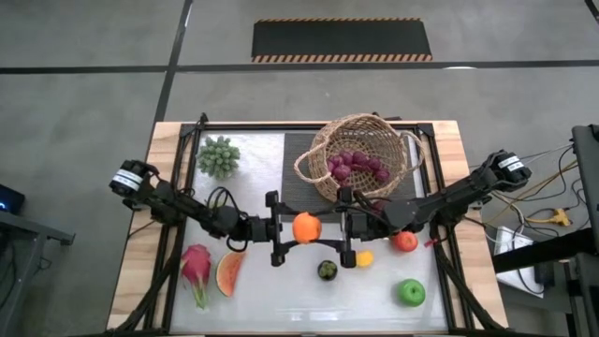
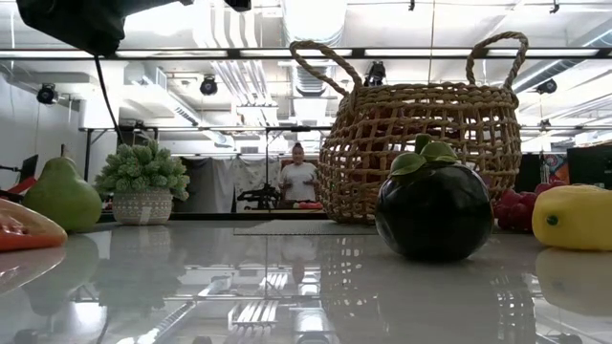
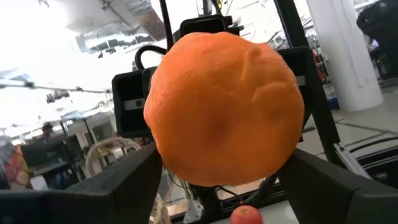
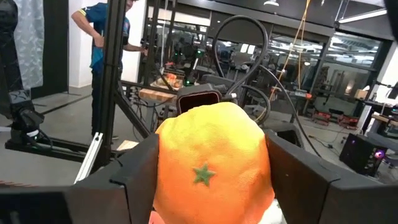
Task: Build produce basket
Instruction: Put the orange into the brown basket
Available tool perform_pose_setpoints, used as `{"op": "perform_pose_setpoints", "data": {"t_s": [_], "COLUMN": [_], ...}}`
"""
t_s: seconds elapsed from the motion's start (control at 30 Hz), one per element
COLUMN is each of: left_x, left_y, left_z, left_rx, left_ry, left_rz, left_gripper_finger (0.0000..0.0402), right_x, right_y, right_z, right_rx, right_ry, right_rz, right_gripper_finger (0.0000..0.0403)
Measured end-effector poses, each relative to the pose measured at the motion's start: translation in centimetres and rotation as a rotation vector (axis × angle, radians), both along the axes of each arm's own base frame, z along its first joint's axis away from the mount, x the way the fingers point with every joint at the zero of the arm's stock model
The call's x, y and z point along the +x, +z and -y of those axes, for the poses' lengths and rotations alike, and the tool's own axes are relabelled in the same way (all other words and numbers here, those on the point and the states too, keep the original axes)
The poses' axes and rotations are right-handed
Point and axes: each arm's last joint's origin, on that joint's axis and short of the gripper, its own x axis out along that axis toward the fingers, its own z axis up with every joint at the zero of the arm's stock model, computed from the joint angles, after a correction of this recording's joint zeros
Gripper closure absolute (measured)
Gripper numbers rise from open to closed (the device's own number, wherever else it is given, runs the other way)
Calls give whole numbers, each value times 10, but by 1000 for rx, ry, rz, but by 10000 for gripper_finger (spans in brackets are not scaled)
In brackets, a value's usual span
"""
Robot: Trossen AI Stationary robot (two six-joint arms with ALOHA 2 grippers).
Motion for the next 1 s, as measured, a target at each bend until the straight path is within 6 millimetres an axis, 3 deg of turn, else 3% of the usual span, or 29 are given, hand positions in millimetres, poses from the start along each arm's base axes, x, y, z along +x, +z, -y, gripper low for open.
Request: {"op": "perform_pose_setpoints", "data": {"t_s": [0.27, 0.57, 0.77, 1.0], "left_x": [1, -8, -14, -13], "left_y": [-6, -7, -10, -8], "left_z": [-3, -8, -11, -10], "left_rx": [-14, 45, 43, 39], "left_ry": [99, 210, 219, 217], "left_rz": [-59, -115, -120, -114], "left_gripper_finger": [90, 83, 83, 83], "right_x": [-3, -33, -61, -75], "right_y": [0, 24, 44, 48], "right_z": [2, 15, 44, 95], "right_rx": [-1, 81, 165, 286], "right_ry": [-16, -67, -404, -719], "right_rz": [-39, -89, -151, -430], "right_gripper_finger": [154, 154, 154, 154]}}
